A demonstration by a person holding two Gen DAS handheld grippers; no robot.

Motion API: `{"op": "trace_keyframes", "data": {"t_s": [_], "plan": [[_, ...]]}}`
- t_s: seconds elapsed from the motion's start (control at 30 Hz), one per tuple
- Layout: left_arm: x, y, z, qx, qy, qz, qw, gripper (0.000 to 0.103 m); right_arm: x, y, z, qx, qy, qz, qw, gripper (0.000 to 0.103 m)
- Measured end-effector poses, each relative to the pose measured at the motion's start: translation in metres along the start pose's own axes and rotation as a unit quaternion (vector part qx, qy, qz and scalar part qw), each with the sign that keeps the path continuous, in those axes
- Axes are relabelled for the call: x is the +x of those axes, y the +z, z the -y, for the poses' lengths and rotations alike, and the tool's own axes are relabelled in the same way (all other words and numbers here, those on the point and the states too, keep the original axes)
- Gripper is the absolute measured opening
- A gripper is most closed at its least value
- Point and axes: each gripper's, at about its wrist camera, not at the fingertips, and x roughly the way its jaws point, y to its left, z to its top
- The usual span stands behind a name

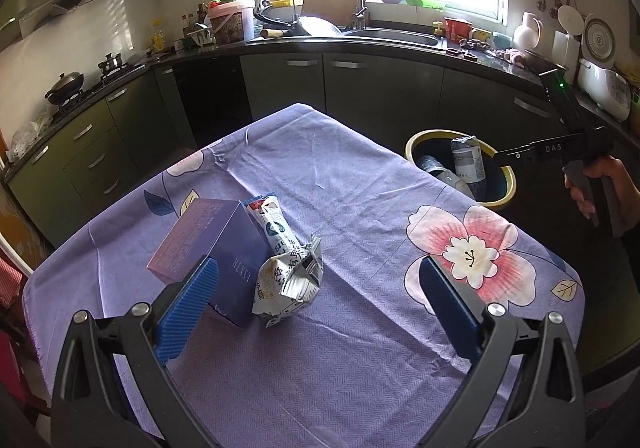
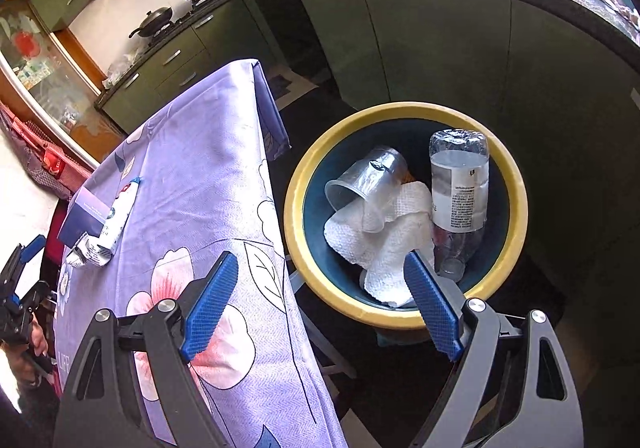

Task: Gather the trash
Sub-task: 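Reach to the crumpled silver snack wrapper and grasp it with the left gripper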

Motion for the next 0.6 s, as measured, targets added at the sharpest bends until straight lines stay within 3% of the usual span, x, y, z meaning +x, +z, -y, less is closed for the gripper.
{"op": "trace_keyframes", "data": {"t_s": [0.17, 0.37, 0.47, 0.6], "plan": [[0.002, 0.004, -0.002, 0.013, -0.006, 0.011, 0.9998, 0.096, 0.003, -0.002, -0.005, -0.002, 0.008, -0.003, 1.0, 0.084], [0.016, 0.003, -0.005, 0.02, -0.027, -0.008, 0.9994, 0.095, 0.004, -0.005, -0.015, -0.012, 0.03, -0.002, 0.999, 0.084], [0.023, 0.001, -0.004, 0.019, -0.051, -0.02, 0.9983, 0.089, 0.006, -0.006, -0.018, -0.016, 0.038, -0.005, 0.999, 0.084], [0.037, 0.0, -0.004, 0.021, -0.048, -0.039, 0.9979, 0.083, 0.009, -0.008, -0.021, -0.018, 0.049, -0.006, 0.999, 0.084]]}}
